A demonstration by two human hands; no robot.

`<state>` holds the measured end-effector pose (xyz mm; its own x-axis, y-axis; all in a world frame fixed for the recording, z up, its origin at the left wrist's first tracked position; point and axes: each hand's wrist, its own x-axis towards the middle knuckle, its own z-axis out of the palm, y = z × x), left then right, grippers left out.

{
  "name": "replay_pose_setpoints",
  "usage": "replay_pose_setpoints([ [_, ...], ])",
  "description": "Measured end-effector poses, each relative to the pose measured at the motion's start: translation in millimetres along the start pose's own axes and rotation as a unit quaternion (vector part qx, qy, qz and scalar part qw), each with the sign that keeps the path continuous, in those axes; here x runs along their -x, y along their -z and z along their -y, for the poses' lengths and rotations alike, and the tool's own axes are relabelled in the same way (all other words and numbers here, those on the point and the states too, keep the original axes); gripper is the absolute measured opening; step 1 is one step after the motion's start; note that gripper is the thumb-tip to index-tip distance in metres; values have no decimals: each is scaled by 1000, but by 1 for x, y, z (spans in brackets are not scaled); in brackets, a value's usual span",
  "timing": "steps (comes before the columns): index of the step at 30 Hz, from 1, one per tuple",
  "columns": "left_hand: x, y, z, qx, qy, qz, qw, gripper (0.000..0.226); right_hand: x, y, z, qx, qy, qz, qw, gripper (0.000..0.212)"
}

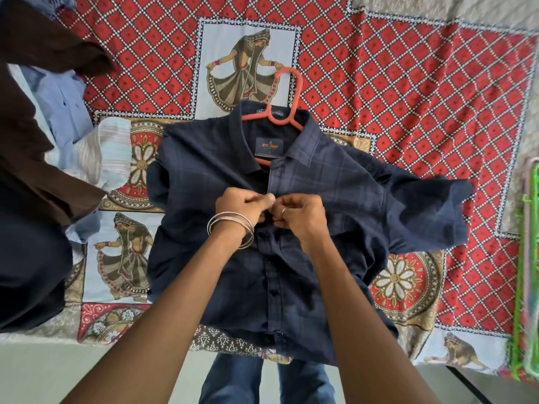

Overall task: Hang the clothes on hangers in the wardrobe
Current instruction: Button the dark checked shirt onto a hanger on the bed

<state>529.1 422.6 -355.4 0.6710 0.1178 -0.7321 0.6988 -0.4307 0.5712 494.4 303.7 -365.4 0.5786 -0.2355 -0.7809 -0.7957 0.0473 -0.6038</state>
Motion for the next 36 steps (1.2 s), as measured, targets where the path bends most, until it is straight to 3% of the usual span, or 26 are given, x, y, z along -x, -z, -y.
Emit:
replay_pose_setpoints([
  [7, -3, -2, 4, -31, -3, -23, 999, 15, 5, -1, -11, 100, 100, 8, 990, 3],
  [14, -12, 1, 8, -115, 14, 16, 993, 25, 2, -6, -5, 255, 222, 40, 940, 9],
  [17, -15, 2, 10, -69, 26, 47, 996, 29, 2, -4, -7, 251, 235, 37, 938, 10],
  [20, -13, 4, 5, -35, 27, 60, 997, 27, 6, -7, -7, 202, 217, 12, 955, 5],
  [24, -12, 6, 4, -21, 19, 76, 997, 24, 13, -13, -12, 81, 153, -33, 984, 14],
  [28, -14, 1, 3, -14, 21, 83, 996, 29, 15, -9, -17, 47, 139, -41, 988, 5],
  [31, -17, 3, 8, 26, 36, 93, 995, 33, 15, -9, -18, 41, 118, -65, 990, 10],
  [36, -15, 4, 8, 78, 51, 81, 992, 10, 16, -10, -15, 62, 118, -79, 988, 15],
])
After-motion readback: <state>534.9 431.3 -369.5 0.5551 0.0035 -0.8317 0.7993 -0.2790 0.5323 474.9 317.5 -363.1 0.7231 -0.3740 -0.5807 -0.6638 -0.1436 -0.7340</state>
